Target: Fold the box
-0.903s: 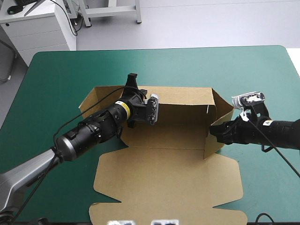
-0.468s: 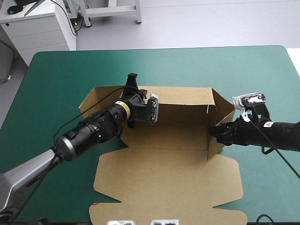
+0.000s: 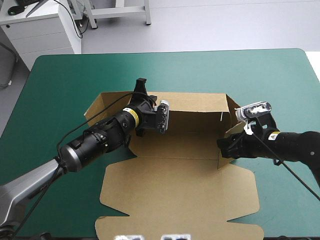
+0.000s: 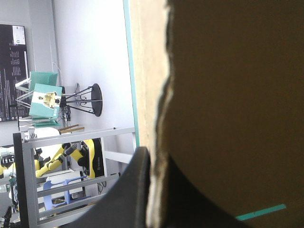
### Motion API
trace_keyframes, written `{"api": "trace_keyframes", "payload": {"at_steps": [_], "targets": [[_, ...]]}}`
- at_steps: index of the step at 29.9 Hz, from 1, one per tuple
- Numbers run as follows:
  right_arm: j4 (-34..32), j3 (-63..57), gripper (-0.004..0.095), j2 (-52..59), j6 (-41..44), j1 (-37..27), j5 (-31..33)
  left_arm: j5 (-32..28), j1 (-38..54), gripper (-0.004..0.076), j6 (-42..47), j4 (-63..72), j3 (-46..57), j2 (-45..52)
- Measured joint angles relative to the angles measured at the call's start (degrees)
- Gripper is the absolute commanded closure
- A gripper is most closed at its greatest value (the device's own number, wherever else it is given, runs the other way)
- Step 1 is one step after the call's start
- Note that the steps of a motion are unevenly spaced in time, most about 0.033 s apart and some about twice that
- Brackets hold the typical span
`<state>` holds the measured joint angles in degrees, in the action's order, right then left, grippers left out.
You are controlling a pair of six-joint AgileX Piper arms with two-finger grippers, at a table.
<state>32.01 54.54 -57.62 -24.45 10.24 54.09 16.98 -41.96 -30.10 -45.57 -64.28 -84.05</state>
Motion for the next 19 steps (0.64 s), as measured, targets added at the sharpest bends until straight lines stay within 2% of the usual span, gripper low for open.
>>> {"api": "trace_keyframes", "payload": {"at_steps": [3,6,10,15,19], "targets": [[-8.2,0.0,0.0572,0.0,7.8,3.5,-2.1,0.0,0.0,0.0731,0.0,0.0,0.0,0.0],[-14.5,0.0,0.0713,0.0,15.4,6.1,-3.2,0.0,0.0,0.0731,0.0,0.0,0.0,0.0],[-15.6,0.0,0.0918,0.0,17.1,7.1,-3.7,0.0,0.0,0.0731,0.0,0.0,0.0,0.0],[-16.4,0.0,0.0924,0.0,17.5,7.1,-4.9,0.0,0.0,0.0731,0.0,0.0,0.0,0.0],[-20.5,0.0,0.0924,0.0,20.8,7.2,-4.5,0.0,0.0,0.0731,0.0,0.0,0.0,0.0]]}}
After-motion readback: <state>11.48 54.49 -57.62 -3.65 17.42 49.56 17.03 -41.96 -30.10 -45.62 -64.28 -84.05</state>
